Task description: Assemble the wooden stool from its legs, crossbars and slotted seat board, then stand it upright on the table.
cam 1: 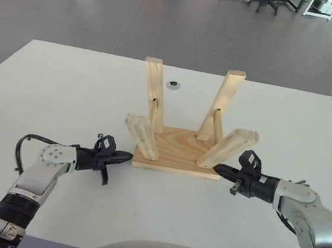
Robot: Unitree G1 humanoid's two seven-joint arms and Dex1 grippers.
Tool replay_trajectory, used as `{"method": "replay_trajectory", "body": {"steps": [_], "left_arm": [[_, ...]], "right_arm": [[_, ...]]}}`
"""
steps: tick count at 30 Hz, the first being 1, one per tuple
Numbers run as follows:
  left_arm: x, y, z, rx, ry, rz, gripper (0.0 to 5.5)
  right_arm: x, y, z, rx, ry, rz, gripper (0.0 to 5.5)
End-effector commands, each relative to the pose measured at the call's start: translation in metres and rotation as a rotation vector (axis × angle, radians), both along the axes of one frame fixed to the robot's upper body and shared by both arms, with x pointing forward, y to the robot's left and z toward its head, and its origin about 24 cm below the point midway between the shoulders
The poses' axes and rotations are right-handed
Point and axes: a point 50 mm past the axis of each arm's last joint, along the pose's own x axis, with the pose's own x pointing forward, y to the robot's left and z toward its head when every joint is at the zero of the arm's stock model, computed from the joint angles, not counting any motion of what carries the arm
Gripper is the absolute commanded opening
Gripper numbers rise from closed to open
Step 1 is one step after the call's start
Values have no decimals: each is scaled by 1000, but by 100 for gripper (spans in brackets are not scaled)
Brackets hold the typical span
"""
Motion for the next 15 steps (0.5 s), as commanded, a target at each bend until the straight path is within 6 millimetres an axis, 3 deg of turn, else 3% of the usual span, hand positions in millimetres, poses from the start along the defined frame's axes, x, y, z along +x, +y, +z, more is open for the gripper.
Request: {"method": "replay_trajectory", "body": {"steps": [1,4,8,15], "left_arm": [[7,-23,41,-127,-64,-114,2],[3,-21,59,-146,-37,-134,2],[-6,-8,45,-65,32,-120,2],[-8,-10,50,-90,24,-123,2]], "right_arm": [[1,14,35,113,-48,155,0],[-3,11,44,119,-35,178,0],[-6,7,39,107,-2,173,0],[-4,4,41,101,-6,168,0]]}}
